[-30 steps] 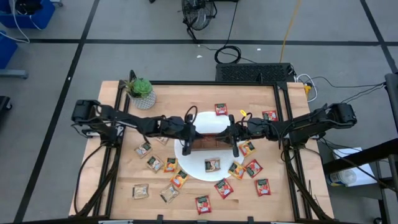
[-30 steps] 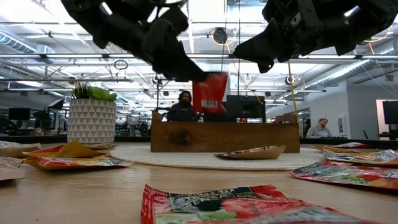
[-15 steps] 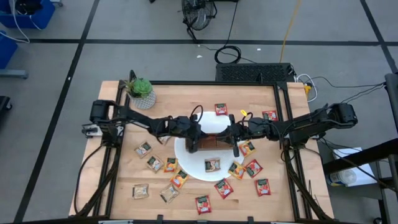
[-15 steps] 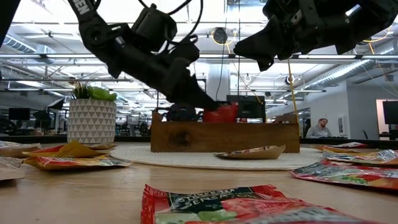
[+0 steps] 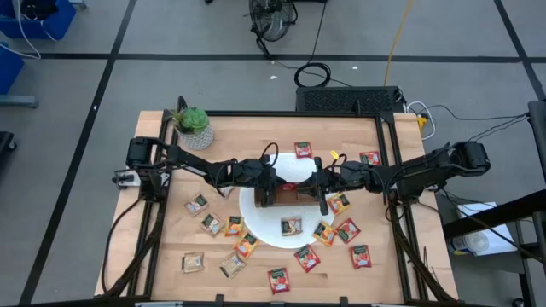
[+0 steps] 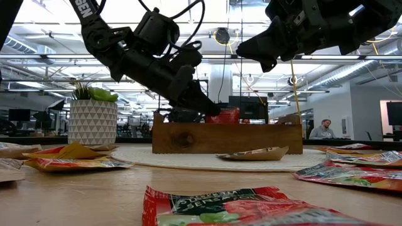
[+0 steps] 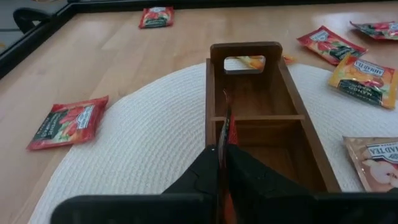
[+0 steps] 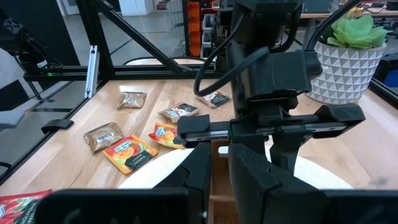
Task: Pick & Place Tea
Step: Put the red tea bag into the middle section of the wooden organizer
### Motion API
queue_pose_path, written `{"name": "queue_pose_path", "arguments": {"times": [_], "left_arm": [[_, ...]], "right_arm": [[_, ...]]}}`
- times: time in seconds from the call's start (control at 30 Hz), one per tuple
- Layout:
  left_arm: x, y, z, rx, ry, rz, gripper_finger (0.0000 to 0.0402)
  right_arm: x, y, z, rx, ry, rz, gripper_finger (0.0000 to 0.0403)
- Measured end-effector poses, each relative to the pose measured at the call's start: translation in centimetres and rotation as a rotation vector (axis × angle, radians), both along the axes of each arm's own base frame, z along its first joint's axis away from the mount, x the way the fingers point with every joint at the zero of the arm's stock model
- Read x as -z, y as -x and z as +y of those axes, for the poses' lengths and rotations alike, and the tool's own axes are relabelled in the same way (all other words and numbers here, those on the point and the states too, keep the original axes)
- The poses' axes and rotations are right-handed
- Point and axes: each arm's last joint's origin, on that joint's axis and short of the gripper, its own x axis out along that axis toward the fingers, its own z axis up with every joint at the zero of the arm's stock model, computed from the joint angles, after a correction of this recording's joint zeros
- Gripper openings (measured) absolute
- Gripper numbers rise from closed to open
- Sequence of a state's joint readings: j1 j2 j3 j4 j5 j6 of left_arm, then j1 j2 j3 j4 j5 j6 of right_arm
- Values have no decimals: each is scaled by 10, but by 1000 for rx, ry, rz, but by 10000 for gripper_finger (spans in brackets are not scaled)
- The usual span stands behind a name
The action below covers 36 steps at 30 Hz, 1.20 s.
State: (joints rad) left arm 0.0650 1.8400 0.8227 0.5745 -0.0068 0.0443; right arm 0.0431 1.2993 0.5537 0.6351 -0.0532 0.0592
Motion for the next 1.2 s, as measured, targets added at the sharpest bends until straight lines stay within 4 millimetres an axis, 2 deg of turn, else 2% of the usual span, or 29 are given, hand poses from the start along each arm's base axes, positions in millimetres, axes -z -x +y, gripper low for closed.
{"name": "queue_pose_path", "arguments": {"times": [0.17, 0.4, 0.7, 0.8, 0.93, 0.97, 1.13, 1.2], "left_arm": [[0, 0, 1, -65, 26, -6, 72], [-3, 0, 2, -63, -20, -17, 106], [-32, 10, 3, -120, -97, -30, 132], [-41, 13, 1, -131, -59, 54, 111], [-56, 5, -10, -108, -34, 280, 24], [-61, 0, -15, -87, -43, 299, 13], [-74, -15, -44, 66, -162, 322, 4], [-74, -19, -48, 88, -186, 320, 3]], "right_arm": [[0, 0, 0, 1, -1, 4, 45], [1, 0, 0, 1, -7, 11, 45], [3, 1, 0, 1, -6, 28, 45], [3, 1, 0, 2, -6, 29, 45], [3, 1, 0, 2, -5, 35, 45], [3, 1, 0, 2, -5, 36, 45], [4, 1, 0, 1, -3, 43, 45], [5, 1, 0, 1, -3, 48, 45]]}}
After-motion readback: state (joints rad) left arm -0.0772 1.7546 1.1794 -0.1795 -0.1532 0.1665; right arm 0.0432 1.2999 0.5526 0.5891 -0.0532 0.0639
